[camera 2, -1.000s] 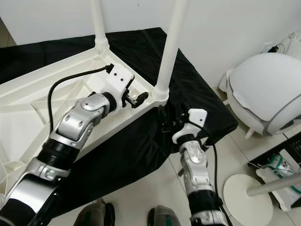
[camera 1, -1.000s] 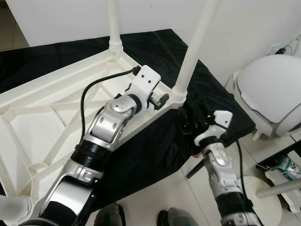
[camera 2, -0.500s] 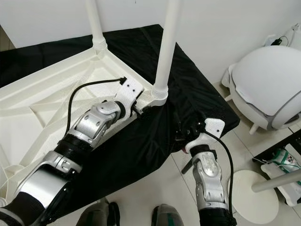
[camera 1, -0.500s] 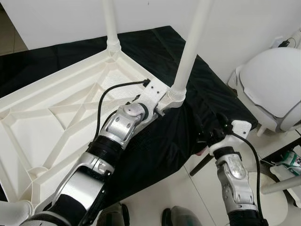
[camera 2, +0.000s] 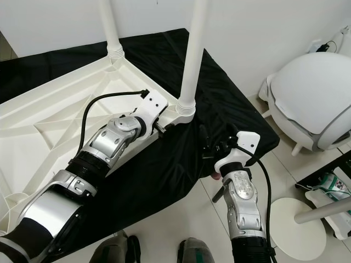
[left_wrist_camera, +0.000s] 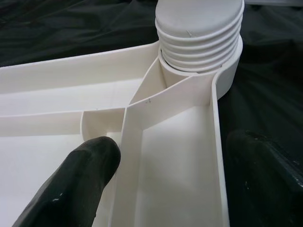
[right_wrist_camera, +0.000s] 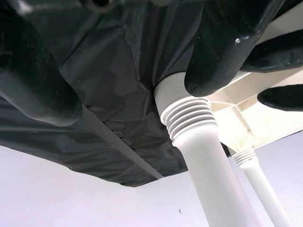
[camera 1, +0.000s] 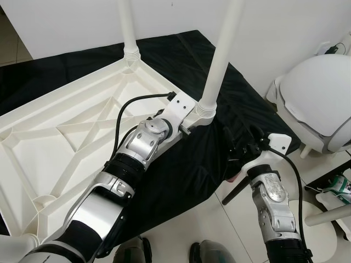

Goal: Building children table

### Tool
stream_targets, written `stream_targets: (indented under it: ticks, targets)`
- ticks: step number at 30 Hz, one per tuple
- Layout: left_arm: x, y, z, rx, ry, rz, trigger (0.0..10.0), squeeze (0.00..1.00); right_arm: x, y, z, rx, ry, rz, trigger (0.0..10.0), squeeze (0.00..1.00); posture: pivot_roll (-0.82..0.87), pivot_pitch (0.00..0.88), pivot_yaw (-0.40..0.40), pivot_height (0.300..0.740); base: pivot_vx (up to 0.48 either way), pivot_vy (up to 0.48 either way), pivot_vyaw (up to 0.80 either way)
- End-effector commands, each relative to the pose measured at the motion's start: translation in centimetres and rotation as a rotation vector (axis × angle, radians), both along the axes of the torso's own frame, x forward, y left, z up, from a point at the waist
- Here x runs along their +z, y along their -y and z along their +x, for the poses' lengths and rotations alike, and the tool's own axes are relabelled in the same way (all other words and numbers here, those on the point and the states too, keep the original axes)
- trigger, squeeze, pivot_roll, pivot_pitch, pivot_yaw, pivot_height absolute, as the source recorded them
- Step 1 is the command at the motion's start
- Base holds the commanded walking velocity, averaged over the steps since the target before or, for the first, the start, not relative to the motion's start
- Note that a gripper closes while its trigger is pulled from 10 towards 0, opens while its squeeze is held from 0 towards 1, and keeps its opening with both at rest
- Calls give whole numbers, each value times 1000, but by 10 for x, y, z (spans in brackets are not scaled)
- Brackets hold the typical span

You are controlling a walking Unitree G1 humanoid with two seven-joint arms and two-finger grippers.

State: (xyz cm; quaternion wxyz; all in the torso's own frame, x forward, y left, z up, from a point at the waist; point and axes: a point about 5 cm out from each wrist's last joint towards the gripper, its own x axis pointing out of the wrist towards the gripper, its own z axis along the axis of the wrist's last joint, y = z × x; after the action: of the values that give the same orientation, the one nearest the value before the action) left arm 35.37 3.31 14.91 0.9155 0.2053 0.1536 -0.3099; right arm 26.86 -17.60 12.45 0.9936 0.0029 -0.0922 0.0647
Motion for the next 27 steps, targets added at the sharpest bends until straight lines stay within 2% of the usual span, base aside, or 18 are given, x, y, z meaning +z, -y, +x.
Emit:
stream_targets:
  ticks: [1,4,6,8,9,14,17,19,21,22,23,24,27]
  targets:
    - [-23,-20,-2,80,-52,92,10000,0,2,1,1,-1,-3,-9,10000,0,-125,58,37,740,0,0,0]
    - [-26,-22,-4,60,-61,104,10000,0,2,1,1,-2,-6,-12,10000,0,-123,58,36,740,0,0,0]
    - [-35,-30,-14,13,-96,129,10000,0,2,3,2,-6,-8,-22,10000,0,-123,56,38,740,0,0,0]
    - [-37,-34,-17,0,-106,139,10000,0,3,4,2,-8,-8,-26,10000,0,-123,56,38,740,0,0,0]
    - [-41,-42,-23,-14,-126,149,10000,0,3,5,3,-10,-9,-28,10000,0,-123,56,38,740,0,0,0]
    - [-44,-54,-32,-44,-153,160,10000,0,3,7,5,-11,-9,-32,10000,0,-111,50,38,740,0,0,0]
    - [-45,-67,-45,-85,-179,178,10000,0,5,8,9,-6,-5,-45,10000,0,-105,46,37,740,0,0,0]
    - [-45,-67,-45,-85,-179,178,10000,0,5,8,9,-6,-5,-45,10000,0,-105,46,37,740,0,0,0]
    - [-44,-73,-55,-126,-202,168,10000,0,6,8,11,2,-3,-52,10000,0,-99,41,31,740,0,0,0]
    - [-44,-73,-55,-126,-202,168,10000,0,6,8,11,2,-3,-52,10000,0,-99,41,31,740,0,0,0]
    - [-41,-78,-67,-181,-220,161,10000,0,7,9,13,8,-1,-60,10000,0,-96,39,29,740,0,0,0]
    - [-41,-78,-67,-181,-220,161,10000,0,7,9,13,8,-1,-60,10000,0,-96,39,29,740,0,0,0]
    - [-38,-81,-81,-252,-242,143,10000,0,9,9,17,18,8,-74,10000,0,-92,33,27,740,0,0,0]
